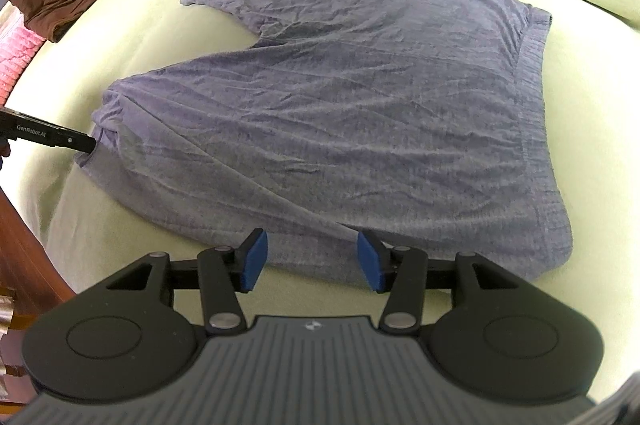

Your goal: Fold clothes

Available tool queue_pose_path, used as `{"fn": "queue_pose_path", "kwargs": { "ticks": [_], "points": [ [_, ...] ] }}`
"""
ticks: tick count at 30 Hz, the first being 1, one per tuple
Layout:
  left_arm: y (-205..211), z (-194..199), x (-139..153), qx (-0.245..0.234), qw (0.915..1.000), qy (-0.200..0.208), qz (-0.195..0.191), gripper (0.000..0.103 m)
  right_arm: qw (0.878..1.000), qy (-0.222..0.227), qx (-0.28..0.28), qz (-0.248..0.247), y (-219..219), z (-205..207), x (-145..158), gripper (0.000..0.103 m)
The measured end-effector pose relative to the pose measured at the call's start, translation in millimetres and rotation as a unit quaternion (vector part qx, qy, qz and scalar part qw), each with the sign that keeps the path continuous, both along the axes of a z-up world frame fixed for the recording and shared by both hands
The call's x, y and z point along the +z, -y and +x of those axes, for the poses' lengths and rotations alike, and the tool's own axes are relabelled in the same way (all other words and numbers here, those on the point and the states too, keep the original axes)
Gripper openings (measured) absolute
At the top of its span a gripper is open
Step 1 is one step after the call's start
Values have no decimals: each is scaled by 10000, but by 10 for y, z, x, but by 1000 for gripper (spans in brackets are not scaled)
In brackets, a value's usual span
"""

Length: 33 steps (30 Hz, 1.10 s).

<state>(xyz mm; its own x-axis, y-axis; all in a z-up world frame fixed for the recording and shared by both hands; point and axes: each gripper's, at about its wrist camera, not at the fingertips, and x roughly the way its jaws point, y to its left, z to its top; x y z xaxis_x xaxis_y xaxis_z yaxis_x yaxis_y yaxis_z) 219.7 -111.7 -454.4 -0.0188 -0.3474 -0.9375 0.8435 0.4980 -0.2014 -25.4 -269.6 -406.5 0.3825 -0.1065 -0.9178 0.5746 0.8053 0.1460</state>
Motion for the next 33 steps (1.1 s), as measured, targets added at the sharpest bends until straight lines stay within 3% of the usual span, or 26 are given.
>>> {"fn": "queue_pose_path", "kwargs": {
  "ticks": [10, 11, 12, 13, 17, 26, 33],
  "points": [
    [55, -55, -68, -170, 9997, -157, -51, 31, 10000, -2, 12, -21, 12, 15, 4, 45],
    [56, -55, -69, -170, 9997, -156, -54, 22, 10000, 4, 13, -26, 14, 15, 5, 45],
    [49, -67, -54, -205, 9997, -112, -55, 1, 10000, 9, 14, -31, 14, 16, 4, 45],
    [42, -87, -36, -265, 9996, -44, -56, 0, 10000, 4, 16, -31, 9, 17, -2, 45],
    [8, -198, 9, -453, 9989, 129, -25, 0, 10000, -3, -6, -16, 0, 10, -14, 45],
    [-206, -217, 108, -232, 9997, 56, 9, 0, 10000, 3, -13, -34, 31, -30, -3, 45],
    [-128, -178, 66, -286, 9996, -86, 16, 1, 10000, 16, 0, -2, 9, -32, -11, 46]
  ]
}}
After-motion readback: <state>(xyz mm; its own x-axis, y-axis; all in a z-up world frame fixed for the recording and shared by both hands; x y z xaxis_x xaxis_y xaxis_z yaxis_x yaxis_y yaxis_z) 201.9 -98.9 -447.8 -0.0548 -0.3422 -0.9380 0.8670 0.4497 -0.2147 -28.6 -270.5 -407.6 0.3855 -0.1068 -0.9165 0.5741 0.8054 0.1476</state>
